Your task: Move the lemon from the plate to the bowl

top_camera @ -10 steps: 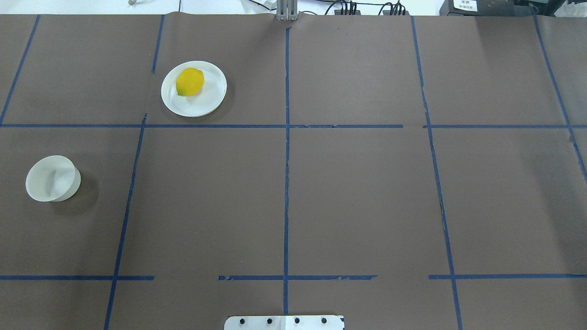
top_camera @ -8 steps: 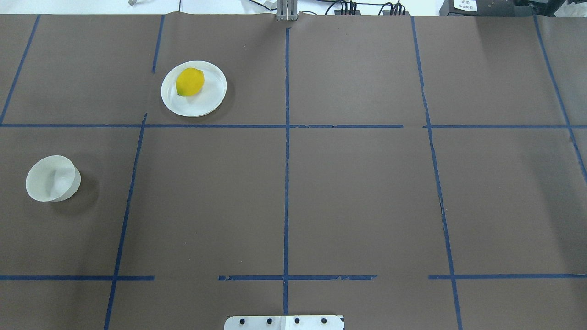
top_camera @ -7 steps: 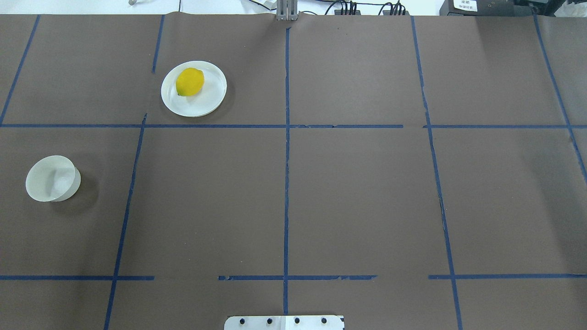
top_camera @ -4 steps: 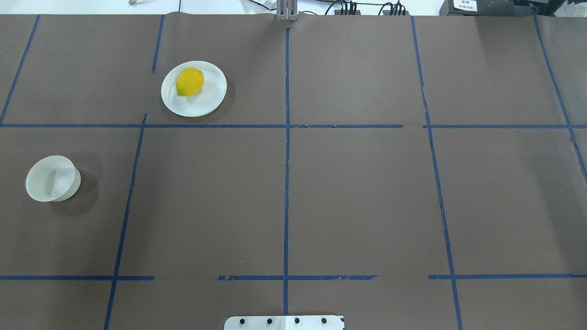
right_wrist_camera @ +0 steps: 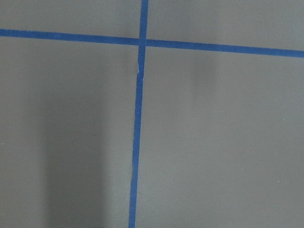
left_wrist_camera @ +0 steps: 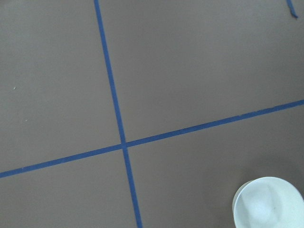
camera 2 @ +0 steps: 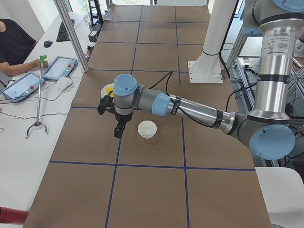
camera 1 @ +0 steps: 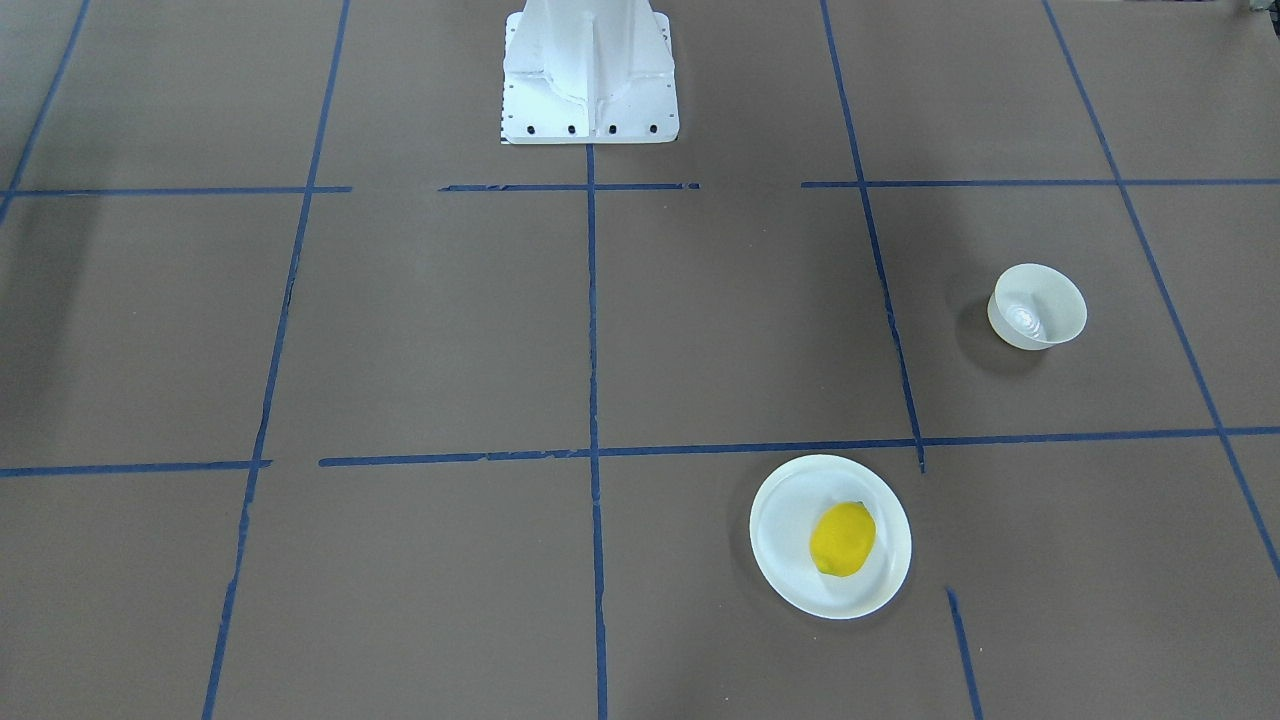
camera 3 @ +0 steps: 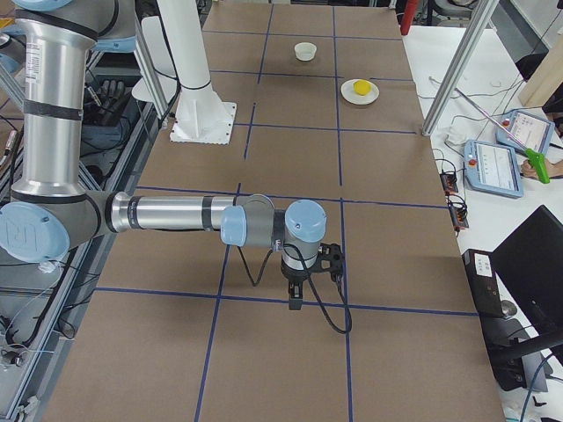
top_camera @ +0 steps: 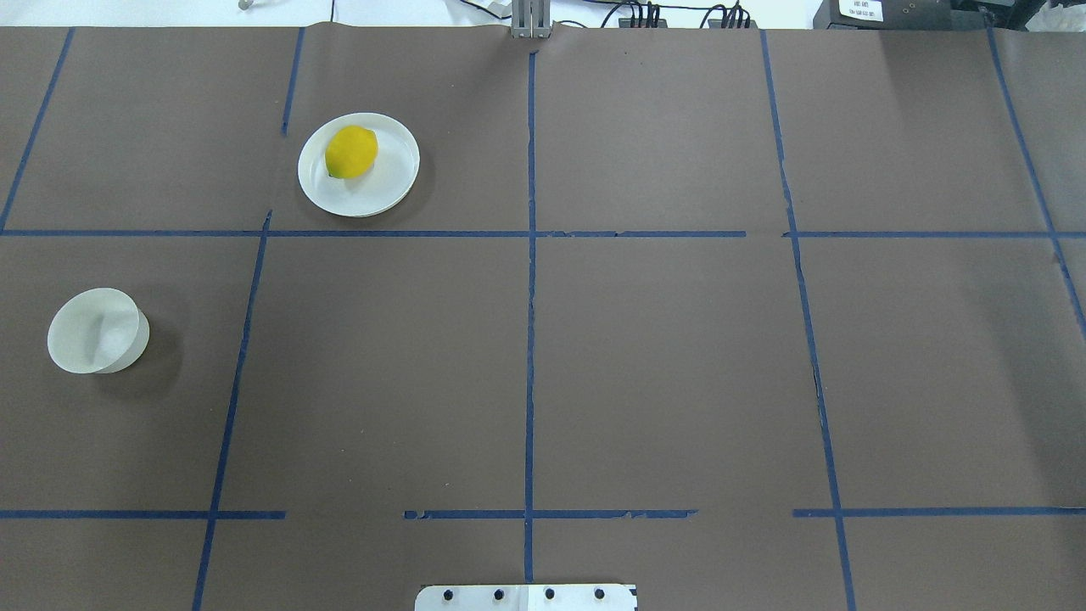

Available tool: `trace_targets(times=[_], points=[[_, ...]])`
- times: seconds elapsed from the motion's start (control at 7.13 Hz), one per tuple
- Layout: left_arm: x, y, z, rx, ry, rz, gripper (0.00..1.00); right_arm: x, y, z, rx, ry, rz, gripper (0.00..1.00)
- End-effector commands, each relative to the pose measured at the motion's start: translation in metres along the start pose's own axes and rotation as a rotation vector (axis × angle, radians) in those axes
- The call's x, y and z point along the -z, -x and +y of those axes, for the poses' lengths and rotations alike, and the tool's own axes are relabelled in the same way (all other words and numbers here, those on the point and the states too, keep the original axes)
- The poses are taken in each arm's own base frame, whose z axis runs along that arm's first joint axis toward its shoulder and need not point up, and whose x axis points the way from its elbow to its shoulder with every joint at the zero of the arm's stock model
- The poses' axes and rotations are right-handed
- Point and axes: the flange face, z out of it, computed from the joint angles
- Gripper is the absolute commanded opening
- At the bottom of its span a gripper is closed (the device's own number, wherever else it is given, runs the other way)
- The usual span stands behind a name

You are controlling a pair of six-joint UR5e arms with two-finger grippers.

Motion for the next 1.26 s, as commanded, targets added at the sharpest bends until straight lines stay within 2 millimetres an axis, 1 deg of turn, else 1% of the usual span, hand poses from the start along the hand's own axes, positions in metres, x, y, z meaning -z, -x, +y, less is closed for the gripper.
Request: trace_targets(times=[0.0, 0.14, 0.28, 0.42, 0.7, 0.84, 0.98, 1.12], points=[[-0.039, -0.100, -0.047, 0.016, 0.052, 0.059, 1.00, 0.000, 0.000, 0.000, 0.000, 0.000, 0.000, 1.00], [-0.069, -0.152, -0.064, -0.014, 0.096, 0.063, 1.00, 0.000, 0.000, 0.000, 0.000, 0.000, 0.000, 1.00], [-0.085, -0.197, -0.102, 0.007, 0.134, 0.026, 1.00, 0.000, 0.000, 0.000, 0.000, 0.000, 0.000, 1.00], [-0.089, -0.221, -0.141, 0.035, 0.156, 0.015, 1.00, 0.000, 0.000, 0.000, 0.000, 0.000, 0.000, 1.00], [-0.116, -0.253, -0.191, 0.110, 0.191, 0.009, 1.00, 0.000, 0.000, 0.000, 0.000, 0.000, 0.000, 1.00], [-0.132, -0.270, -0.214, 0.123, 0.202, 0.010, 1.00, 0.000, 0.000, 0.000, 0.000, 0.000, 0.000, 1.00], [-0.158, -0.288, -0.224, 0.156, 0.179, 0.036, 1.00, 0.000, 0.000, 0.000, 0.000, 0.000, 0.000, 1.00], [-0.182, -0.300, -0.237, 0.160, 0.176, 0.048, 1.00, 0.000, 0.000, 0.000, 0.000, 0.000, 0.000, 1.00]])
